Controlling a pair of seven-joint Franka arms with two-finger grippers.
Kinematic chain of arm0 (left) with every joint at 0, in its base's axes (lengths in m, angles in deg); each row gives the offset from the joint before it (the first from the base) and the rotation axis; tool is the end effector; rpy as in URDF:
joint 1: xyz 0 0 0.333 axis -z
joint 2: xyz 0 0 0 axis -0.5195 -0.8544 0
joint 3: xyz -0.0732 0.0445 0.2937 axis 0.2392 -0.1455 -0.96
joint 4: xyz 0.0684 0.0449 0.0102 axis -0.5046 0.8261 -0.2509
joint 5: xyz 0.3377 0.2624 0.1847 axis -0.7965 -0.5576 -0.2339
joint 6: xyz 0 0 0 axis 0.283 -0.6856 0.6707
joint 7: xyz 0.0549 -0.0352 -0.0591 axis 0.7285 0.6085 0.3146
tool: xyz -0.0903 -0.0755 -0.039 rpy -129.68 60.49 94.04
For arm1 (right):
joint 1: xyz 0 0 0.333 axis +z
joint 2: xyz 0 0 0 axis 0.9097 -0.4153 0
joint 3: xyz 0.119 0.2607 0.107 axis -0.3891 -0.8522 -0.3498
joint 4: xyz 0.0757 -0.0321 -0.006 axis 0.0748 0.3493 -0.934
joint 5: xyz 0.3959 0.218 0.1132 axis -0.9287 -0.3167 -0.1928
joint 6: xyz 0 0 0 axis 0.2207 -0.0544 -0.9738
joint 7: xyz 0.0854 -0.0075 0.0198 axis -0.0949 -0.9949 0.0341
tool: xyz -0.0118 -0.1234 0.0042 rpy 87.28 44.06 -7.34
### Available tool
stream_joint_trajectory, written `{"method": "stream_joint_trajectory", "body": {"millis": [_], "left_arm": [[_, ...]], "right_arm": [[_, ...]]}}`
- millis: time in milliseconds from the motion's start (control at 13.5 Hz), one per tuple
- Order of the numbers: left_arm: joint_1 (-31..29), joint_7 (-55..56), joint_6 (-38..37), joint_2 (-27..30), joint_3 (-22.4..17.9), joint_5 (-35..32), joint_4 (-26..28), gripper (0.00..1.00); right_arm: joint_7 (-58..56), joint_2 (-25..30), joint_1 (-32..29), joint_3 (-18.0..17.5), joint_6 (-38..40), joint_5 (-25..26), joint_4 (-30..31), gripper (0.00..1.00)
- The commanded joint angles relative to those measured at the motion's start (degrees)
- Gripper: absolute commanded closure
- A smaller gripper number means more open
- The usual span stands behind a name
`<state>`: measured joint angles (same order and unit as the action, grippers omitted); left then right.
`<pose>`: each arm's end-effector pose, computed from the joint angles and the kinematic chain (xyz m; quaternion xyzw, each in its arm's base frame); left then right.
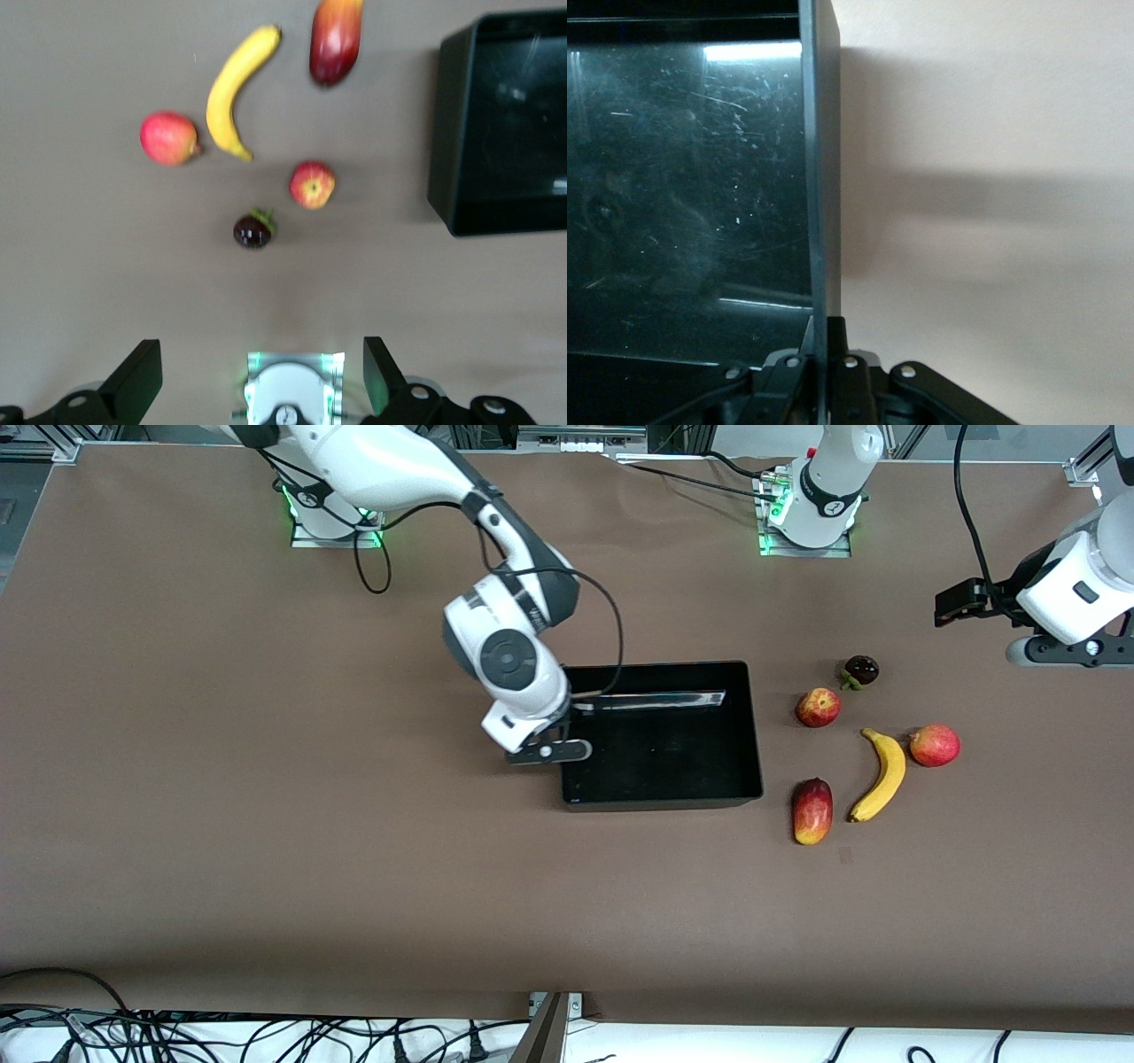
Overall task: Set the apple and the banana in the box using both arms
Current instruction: 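Drag the black box with the right gripper toward the fruit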
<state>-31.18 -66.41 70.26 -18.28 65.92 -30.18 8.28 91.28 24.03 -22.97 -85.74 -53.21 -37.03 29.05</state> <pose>0.6043 -0.0211 0.5446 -0.9893 0.0015 0.1447 0.0182 0.5807 0.5527 0.2057 -0.9955 -0.0201 0.0601 0.0704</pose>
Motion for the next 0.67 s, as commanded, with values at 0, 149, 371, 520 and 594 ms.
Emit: {"method": "stream_joint_trajectory", "body": {"millis": [0, 149, 371, 520, 594], "left_arm": [[0.31, -0.25, -1.04, -3.59, 0.12, 0.29, 0.61, 0.00], [0.40, -0.25, 3.16, -6.05, 0.12, 3.53, 3.06, 0.00], [0.66, -0.33, 19.91, -6.41, 0.29, 3.37, 14.46, 0.00], [0.58, -0.25, 29.68, -6.41, 1.61, 2.84, 21.50, 0.00], [0.66, -0.25, 33.82, -6.41, 1.78, 2.75, 24.84, 0.00]], "right_arm": [[4.21, -2.57, 1.63, 0.69, -2.76, 1.42, -2.66, 1.00], [6.23, -3.54, 1.72, 0.60, -4.78, 1.42, -2.92, 1.00], [7.73, -5.21, 2.07, 0.60, -5.32, 1.33, -4.76, 1.00], [9.14, -6.27, 2.25, 0.60, -5.23, 1.33, -6.25, 1.00], [9.49, -6.36, 2.59, 0.60, -5.32, 1.33, -6.35, 1.00]]}}
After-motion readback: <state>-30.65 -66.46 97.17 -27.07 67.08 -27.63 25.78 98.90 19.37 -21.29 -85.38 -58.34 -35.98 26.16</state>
